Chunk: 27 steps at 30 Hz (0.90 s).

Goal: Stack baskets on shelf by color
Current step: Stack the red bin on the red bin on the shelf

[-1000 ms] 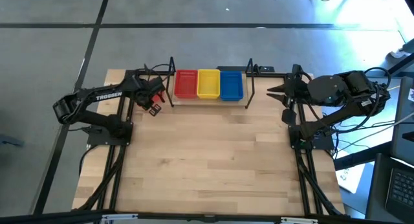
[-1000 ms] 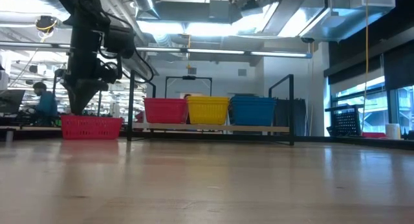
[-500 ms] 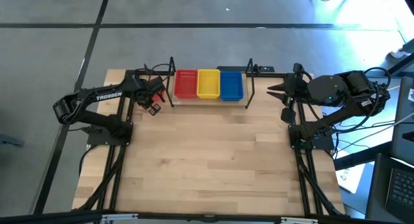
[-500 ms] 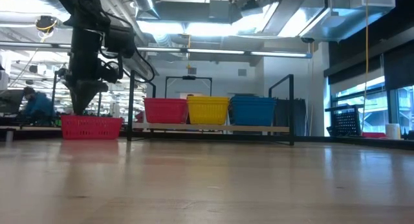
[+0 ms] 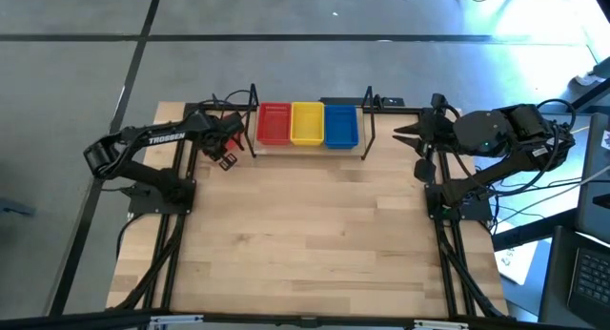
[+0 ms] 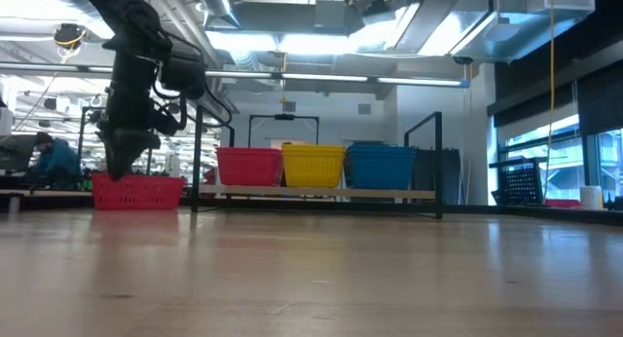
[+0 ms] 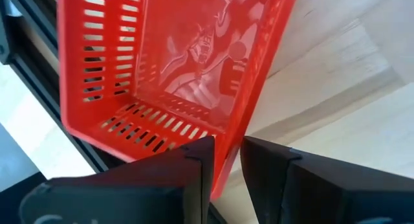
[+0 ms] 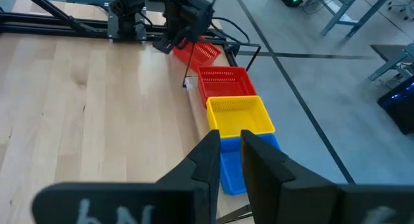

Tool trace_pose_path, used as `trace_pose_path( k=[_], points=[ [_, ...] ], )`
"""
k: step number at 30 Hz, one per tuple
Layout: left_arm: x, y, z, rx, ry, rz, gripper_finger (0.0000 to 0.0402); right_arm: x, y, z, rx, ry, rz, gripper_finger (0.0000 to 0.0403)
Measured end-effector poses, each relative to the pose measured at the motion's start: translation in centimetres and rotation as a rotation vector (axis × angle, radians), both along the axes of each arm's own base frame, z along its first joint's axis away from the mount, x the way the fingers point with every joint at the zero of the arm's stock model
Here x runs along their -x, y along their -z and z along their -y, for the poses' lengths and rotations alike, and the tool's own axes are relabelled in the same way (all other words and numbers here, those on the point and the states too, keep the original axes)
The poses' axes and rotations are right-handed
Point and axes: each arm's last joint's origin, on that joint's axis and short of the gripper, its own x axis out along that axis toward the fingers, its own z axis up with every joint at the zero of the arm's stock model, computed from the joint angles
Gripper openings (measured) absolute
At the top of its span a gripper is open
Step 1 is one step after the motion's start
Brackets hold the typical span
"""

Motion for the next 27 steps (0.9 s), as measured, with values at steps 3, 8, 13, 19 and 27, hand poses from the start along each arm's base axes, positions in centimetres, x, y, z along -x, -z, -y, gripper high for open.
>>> trace_pose_path(
  k=[3, 8, 13, 19, 27],
  points=[
    [-0.1, 0.4, -0.3, 0.010, -0.005, -0.011, 0.0068, 0.0, 0.0, -0.1, -0.018, -0.025, -0.004, 0.0060],
    [-0.2, 0.9, -0.7, 0.028, 0.034, -0.042, 0.0068, -0.1, 0.1, -0.3, -0.065, -0.100, -0.017, 0.0060],
    [-0.5, 1.2, -1.0, 0.025, 0.055, -0.039, 0.0068, 0.0, 0.1, -0.4, -0.074, -0.108, -0.018, 0.0060],
    [-0.6, 1.2, -1.0, 0.026, 0.066, -0.019, 0.0026, 0.0, 0.1, -0.4, -0.073, -0.108, -0.018, 0.0060],
    [-0.7, 1.3, -0.8, 0.043, 0.058, -0.003, 0.0003, 0.0, 0.1, -0.4, -0.072, -0.108, -0.019, 0.0060]
  ],
)
